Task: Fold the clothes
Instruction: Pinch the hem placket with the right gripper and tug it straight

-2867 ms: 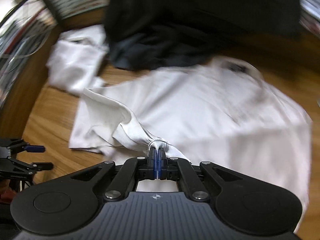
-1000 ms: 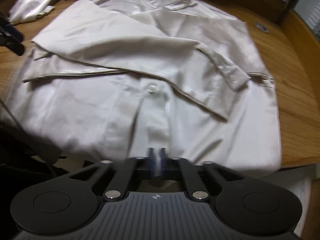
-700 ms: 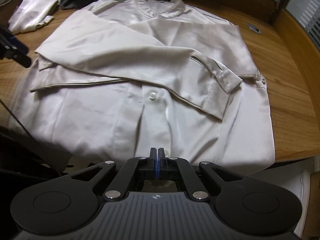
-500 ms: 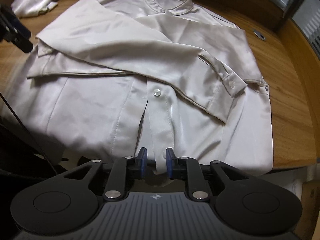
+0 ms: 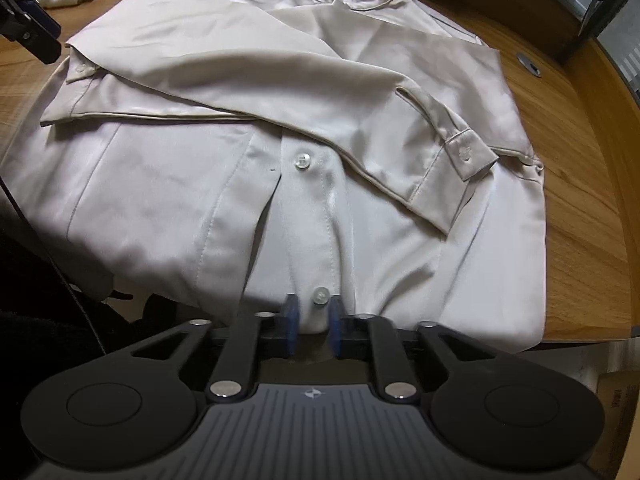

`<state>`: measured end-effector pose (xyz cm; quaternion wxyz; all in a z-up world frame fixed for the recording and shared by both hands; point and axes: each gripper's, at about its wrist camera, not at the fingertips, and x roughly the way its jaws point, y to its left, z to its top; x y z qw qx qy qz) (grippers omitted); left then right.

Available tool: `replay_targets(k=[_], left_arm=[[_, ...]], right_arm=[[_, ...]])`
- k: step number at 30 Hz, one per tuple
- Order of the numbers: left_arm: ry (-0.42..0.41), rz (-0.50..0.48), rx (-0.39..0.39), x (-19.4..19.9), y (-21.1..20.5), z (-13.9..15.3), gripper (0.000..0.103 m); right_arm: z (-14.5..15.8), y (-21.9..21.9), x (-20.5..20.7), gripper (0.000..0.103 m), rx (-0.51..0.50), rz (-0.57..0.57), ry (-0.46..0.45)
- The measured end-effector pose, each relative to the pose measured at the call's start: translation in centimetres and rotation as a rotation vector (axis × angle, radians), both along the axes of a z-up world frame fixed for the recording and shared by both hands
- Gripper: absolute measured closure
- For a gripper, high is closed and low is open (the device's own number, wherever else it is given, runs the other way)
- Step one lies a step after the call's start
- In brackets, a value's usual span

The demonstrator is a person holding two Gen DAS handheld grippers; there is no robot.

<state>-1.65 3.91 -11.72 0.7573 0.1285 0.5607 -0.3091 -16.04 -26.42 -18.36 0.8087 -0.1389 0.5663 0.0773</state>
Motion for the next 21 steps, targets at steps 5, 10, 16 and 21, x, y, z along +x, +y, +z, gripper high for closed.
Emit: replay_targets(k=[5,10,16,21], left_arm=[[-0.005,0.001,-0.005,0.1,-0.2,0.1,0.035],[-0.001,0.001,-0.009,0.1,-0.4,0.1,0.035],[0.007,-0.006,-0.011,0.2,-0.5,0.1,0.035],[0.012,-0.012,-0.009,0.4,-0.4,0.0,0.035]], right_arm=[[0.1,-0.1,-0.1,0.100,0.000,-0.008,-0.007],[1.4,0.3,-0.2,0.101,0.021,-0.014,-0.016],[4.1,1.4,-0.2,0.102,0.123,-0.067,-0.010],[4.0,2.4,0.4,0.100,0.185,-0.102,0.049]])
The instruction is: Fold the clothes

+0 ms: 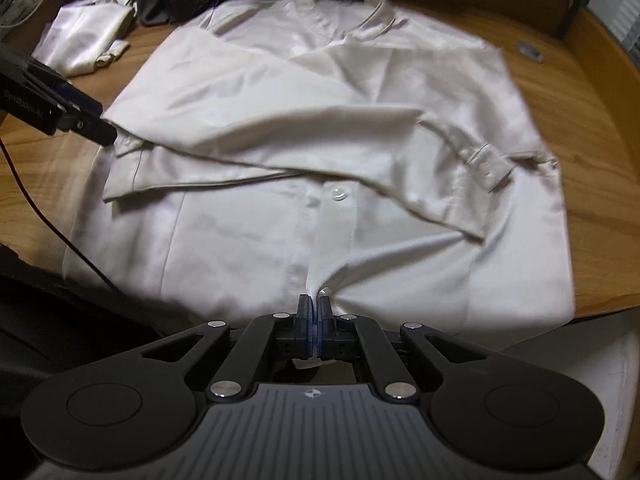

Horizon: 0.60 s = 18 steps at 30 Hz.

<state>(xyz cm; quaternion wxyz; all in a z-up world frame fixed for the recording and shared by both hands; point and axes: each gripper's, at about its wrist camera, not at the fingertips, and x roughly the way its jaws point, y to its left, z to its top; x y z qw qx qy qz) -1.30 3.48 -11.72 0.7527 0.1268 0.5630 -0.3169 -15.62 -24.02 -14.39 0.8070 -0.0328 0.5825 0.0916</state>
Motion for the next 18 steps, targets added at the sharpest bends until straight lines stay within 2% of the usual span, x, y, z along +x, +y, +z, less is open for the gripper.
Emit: replay_targets(k=[3,5,6,7,12,14,16,18], left_arm=[[0.000,-0.001,0.008,0.1,0.0,-0.2,0.035],[-0.002,0.007,0.010,0.2,0.1,-0.1,0.035],[-0.003,0.015,0.009,0.2,0.2,-0.1,0.035],[-0.004,0.026,0.010,0.3,0.4,-0.1,0.035],[-0.006,0.076,0.022,0.5,1.0,-0.1,0.035],[-0.008,0.100,0.026,0.5,1.2,-0.1,0.035],[-0.009,0.130,0.029,0.4,1.4,0.1,0.035],[-0.008,0.162,0.031,0.3,1.7,0.2,0.035]], right_arm=[[-0.9,-0.1,0.1,0.097,0.000,0.019,0.035],[-0.5,-0.8,0.1,0.086,0.014,0.010,0.020],[0.0,-1.5,0.3,0.078,0.019,-0.016,0.003],[0.5,-2.5,0.6,0.074,0.023,-0.045,-0.014],[1.2,-8.4,3.2,0.072,0.052,-0.244,-0.060],[0.9,-10.7,4.4,0.068,0.050,-0.304,-0.079],[0.2,-12.6,5.8,0.058,0.054,-0.352,-0.092],[-0.8,-14.1,7.4,0.057,0.068,-0.385,-0.091]])
